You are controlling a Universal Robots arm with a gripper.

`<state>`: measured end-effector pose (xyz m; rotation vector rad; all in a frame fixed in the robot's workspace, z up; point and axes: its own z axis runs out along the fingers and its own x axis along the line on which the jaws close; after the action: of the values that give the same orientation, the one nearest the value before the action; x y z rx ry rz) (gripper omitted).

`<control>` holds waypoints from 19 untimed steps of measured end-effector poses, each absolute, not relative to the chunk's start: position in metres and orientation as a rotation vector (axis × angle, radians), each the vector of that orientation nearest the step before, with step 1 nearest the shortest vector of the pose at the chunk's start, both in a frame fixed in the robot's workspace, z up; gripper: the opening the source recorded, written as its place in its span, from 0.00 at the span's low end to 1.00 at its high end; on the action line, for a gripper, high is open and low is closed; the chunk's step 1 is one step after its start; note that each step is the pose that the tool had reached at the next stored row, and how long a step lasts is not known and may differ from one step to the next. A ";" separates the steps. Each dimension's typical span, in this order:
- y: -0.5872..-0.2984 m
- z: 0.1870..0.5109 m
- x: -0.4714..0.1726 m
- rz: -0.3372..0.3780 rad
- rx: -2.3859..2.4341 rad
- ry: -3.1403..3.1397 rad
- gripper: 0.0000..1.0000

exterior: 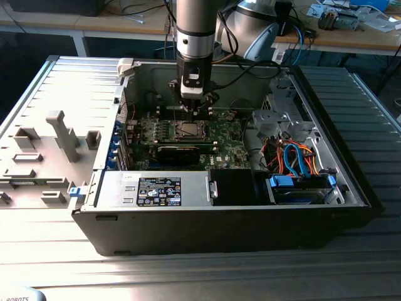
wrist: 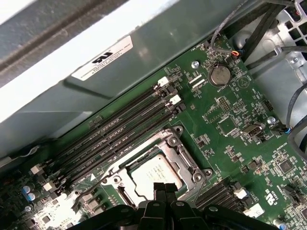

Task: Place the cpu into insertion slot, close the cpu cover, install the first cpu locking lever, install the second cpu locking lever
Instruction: 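Install the first cpu locking lever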

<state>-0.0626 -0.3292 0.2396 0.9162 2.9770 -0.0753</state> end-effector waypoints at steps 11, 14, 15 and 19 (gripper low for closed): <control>-0.329 0.240 -0.063 -0.075 0.899 2.982 0.11; -0.329 0.240 -0.063 -0.075 0.885 2.986 0.11; -0.329 0.240 -0.063 -0.075 0.880 2.987 0.11; -0.329 0.240 -0.063 -0.075 0.861 2.993 0.11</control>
<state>-0.0626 -0.3292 0.2396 0.8606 2.9926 -0.0745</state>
